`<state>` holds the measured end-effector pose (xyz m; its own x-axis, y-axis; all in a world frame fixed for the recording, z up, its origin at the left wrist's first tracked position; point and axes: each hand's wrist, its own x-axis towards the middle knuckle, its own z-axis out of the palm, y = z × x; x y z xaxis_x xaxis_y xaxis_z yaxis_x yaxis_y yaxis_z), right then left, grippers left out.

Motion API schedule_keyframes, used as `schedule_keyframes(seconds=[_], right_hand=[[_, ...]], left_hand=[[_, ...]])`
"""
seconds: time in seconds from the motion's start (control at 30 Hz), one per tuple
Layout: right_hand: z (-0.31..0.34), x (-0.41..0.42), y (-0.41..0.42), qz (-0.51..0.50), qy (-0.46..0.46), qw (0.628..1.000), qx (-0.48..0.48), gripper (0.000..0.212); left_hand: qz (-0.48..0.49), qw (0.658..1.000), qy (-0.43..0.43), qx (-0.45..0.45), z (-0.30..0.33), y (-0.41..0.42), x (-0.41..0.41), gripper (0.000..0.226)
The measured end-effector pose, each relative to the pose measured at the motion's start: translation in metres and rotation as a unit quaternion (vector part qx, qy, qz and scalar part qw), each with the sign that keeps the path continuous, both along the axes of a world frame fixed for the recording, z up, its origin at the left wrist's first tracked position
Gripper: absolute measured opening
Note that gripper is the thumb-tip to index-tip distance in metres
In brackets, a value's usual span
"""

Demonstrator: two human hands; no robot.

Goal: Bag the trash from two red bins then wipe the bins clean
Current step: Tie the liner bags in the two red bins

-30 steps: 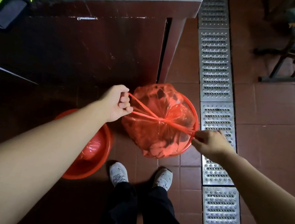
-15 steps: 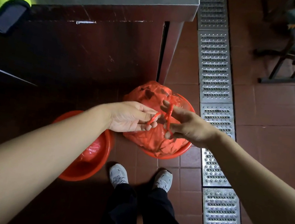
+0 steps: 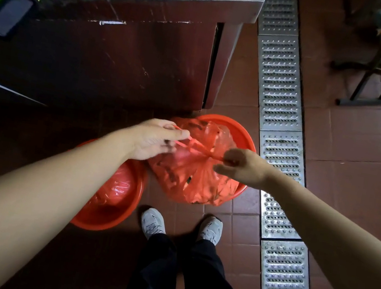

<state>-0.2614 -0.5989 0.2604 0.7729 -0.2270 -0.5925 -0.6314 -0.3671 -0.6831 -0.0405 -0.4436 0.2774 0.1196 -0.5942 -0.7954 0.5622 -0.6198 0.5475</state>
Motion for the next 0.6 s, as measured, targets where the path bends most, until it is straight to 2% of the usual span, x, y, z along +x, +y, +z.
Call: schedule_keyframes(seconds=[0.07,0.1,0.13,0.2,0.27,0.3,0.37,0.43,0.53,0.6], right_hand=[[-0.006,-0.022,-0.011,0.045,0.044,0.993,-0.099,0.03],[-0.008,-0.03,-0.016,0.063,0.064,0.987,-0.137,0.029],[-0.009,-0.034,-0.021,0.073,0.081,0.981,-0.159,0.027],[-0.011,-0.032,-0.023,0.057,0.098,0.98,-0.161,0.025],[-0.013,-0.032,-0.021,0.066,0.083,0.979,-0.173,0.03],[-0.013,-0.038,-0.02,0.107,0.067,0.969,-0.21,0.035],[-0.014,-0.06,-0.019,0.221,0.035,0.927,-0.302,0.038],[-0.017,-0.085,-0.026,0.278,0.024,0.898,-0.339,0.038],[-0.02,-0.096,-0.029,0.261,0.009,0.897,-0.357,0.036],[-0.02,-0.093,-0.025,0.253,0.031,0.898,-0.359,0.034]], left_hand=[[0.054,0.994,-0.083,0.055,-0.007,0.006,0.012,0.02],[0.077,0.99,-0.088,0.075,-0.01,0.008,0.013,0.018],[0.111,0.988,-0.063,0.083,-0.012,0.009,0.011,0.016],[0.223,0.97,0.041,0.081,-0.016,0.007,0.003,0.014],[0.33,0.933,0.124,0.075,-0.02,0.003,-0.002,0.033],[0.352,0.921,0.143,0.08,-0.022,0.002,-0.001,0.042],[0.338,0.925,0.141,0.102,-0.025,0.006,0.004,0.048],[0.274,0.946,0.113,0.132,-0.027,0.01,0.006,0.051],[0.248,0.953,0.085,0.155,-0.032,0.01,0.001,0.051],[0.247,0.954,0.066,0.157,-0.033,0.007,-0.004,0.05]])
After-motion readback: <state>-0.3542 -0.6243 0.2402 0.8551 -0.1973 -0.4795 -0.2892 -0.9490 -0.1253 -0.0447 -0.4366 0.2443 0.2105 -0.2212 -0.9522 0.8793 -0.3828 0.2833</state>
